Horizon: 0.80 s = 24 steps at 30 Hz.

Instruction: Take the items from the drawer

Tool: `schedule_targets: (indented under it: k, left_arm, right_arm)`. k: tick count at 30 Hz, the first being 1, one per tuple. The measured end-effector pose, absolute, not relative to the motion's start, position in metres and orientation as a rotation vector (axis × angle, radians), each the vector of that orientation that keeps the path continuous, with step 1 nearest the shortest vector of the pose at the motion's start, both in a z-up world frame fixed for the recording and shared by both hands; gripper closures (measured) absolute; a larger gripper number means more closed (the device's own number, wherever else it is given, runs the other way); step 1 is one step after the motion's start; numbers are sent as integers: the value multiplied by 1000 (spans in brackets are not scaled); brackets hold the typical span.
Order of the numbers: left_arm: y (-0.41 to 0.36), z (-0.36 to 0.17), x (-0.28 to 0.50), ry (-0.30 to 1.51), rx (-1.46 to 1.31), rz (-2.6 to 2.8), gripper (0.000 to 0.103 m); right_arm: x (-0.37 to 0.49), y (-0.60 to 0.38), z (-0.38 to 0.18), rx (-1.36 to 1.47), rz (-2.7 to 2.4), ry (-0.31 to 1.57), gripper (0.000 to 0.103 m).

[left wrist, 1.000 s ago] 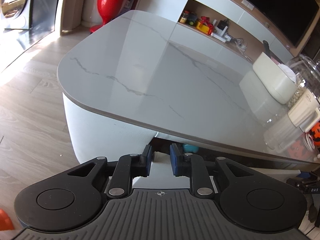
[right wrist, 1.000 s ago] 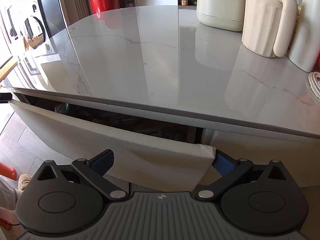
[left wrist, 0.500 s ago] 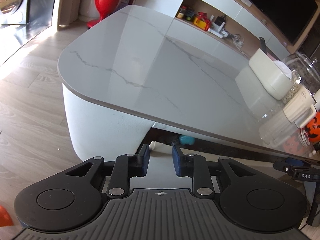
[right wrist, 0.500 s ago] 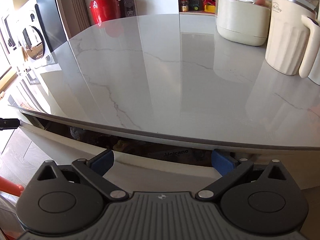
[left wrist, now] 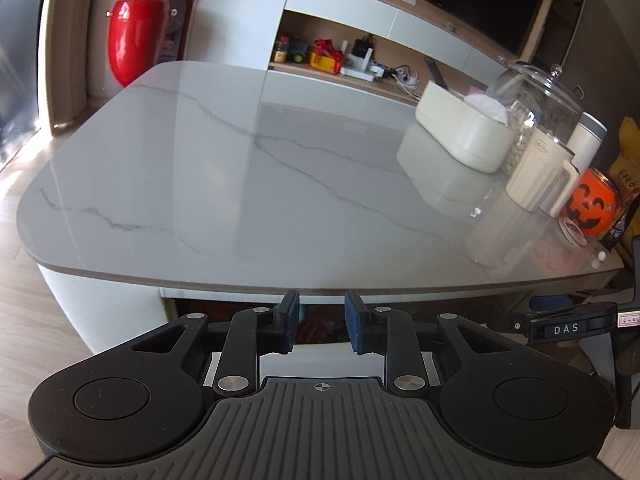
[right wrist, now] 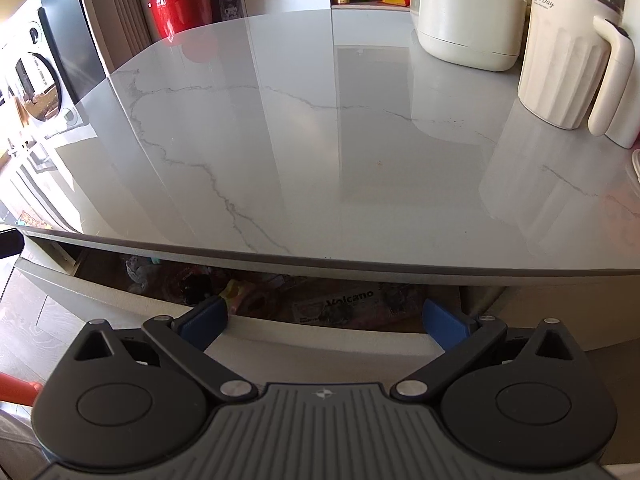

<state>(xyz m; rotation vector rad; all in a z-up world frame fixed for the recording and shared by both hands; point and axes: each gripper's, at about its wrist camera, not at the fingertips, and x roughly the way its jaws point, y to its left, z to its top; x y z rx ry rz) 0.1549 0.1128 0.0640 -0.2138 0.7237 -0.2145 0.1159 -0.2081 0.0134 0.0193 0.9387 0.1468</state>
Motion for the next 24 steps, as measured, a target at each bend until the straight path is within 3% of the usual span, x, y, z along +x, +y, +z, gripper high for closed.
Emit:
schedule_targets:
  k: [11, 24]
  left_arm:
    - [84, 33, 172, 868, -117, -154, 76]
    - [82, 32, 158, 893, -85, -157, 75]
  right_arm:
    - [81, -212, 12, 15, 188, 882, 0]
    - [118, -212, -1, 85, 140, 999, 0]
